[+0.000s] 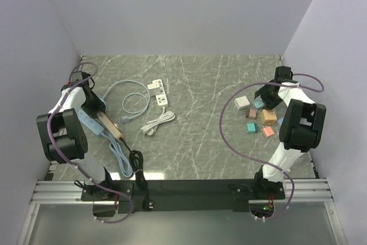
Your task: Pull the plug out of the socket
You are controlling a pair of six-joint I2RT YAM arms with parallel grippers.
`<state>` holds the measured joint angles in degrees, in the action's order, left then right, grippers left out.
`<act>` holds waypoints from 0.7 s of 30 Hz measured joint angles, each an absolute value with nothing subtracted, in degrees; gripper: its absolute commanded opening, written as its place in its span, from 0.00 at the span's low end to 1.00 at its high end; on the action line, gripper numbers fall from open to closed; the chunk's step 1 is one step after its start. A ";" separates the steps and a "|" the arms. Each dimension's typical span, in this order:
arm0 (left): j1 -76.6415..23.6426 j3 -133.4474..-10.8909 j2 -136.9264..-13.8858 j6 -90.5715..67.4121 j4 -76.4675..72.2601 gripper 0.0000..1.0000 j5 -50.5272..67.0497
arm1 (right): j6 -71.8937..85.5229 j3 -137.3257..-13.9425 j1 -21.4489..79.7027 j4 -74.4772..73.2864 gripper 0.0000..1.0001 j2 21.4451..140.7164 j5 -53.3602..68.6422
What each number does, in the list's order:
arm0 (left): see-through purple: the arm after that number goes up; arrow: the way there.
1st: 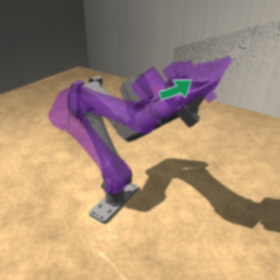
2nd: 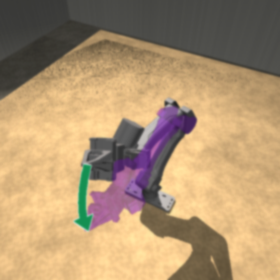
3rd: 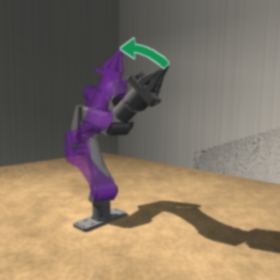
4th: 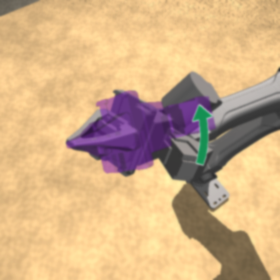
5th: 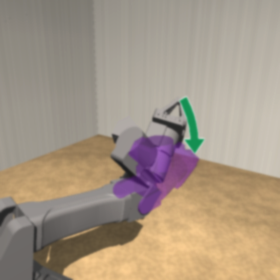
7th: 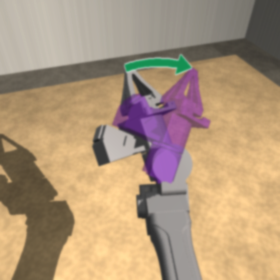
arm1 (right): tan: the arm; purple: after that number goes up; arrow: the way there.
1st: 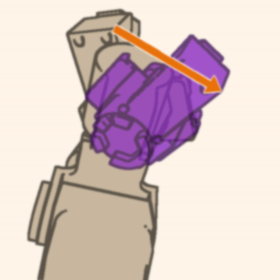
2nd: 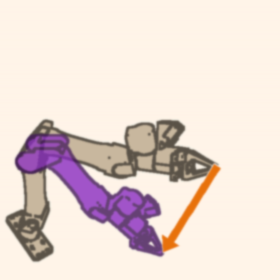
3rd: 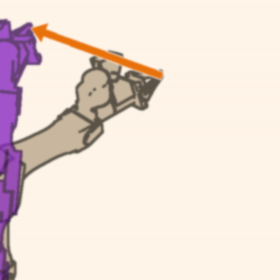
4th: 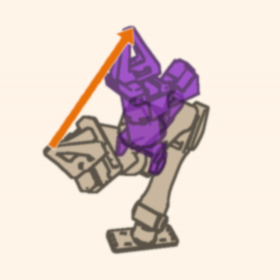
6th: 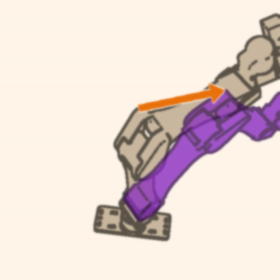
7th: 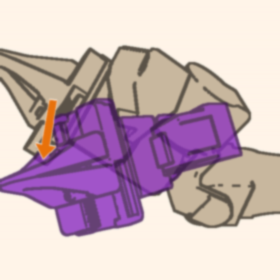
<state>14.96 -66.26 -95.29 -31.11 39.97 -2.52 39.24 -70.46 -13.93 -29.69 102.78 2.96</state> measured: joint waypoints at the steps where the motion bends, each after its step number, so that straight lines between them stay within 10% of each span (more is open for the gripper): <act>1: 15.09 -66.59 -95.64 -31.09 40.05 0.23 -2.46 | 39.33 -70.54 -13.93 -29.87 0.73 102.78 2.87; 9: 15.84 -66.76 -94.89 -30.85 39.46 0.65 -1.98 | 39.18 -71.70 -14.11 -33.08 0.79 98.61 1.93; 21: 14.79 -61.67 -77.12 -31.33 34.85 0.77 10.09 | 27.27 -85.32 0.60 -34.48 0.78 94.08 14.44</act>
